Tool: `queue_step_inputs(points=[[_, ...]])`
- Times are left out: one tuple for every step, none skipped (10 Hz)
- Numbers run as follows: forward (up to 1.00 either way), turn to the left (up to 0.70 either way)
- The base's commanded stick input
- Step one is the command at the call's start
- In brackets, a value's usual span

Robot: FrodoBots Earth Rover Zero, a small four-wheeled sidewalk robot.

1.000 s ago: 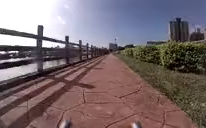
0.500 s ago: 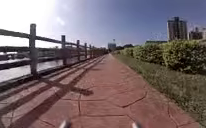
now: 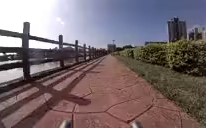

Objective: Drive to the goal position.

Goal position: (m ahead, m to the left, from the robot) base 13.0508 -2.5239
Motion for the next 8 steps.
queue_step_inputs(points=[[0.5, 0.0], [0.5, 0.0], [0.5, 0.0], [0.5, 0.0], [0.5, 0.0], [0.5, 0.0], [0.5, 0.0], [0.5, 0.0]])
